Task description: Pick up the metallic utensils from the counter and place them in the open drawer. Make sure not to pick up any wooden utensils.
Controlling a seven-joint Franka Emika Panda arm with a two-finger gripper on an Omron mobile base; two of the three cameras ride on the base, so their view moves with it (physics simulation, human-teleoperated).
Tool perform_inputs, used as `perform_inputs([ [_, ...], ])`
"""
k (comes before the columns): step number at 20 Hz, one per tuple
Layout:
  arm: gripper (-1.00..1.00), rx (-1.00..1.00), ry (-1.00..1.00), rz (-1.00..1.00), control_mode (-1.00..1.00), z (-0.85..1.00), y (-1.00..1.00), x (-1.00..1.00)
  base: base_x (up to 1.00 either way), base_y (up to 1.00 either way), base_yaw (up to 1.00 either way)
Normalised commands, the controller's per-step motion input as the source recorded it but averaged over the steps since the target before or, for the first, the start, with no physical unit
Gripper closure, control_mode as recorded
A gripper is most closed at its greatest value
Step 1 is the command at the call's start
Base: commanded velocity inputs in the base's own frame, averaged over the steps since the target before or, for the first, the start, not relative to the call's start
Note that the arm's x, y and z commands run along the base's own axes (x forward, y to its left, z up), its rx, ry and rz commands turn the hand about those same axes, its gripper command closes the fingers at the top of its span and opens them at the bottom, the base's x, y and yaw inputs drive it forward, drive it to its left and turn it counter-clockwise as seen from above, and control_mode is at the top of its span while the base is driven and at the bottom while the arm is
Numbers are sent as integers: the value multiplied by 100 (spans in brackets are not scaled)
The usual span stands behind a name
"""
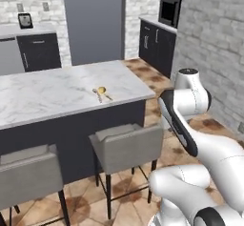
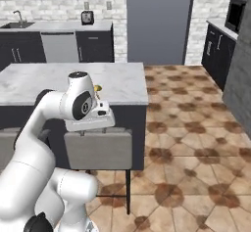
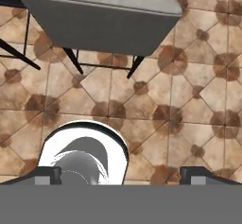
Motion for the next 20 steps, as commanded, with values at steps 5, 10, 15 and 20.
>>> perform_inputs([
  [5,-100,0,0,0,100,0,0,0,39,-22,41],
  [10,-100,0,0,0,100,0,0,0,37,-1,3],
  [15,-100,0,0,0,100,0,0,0,63,-32,-7],
  [20,-100,0,0,0,100,0,0,0,56,-13,-18],
])
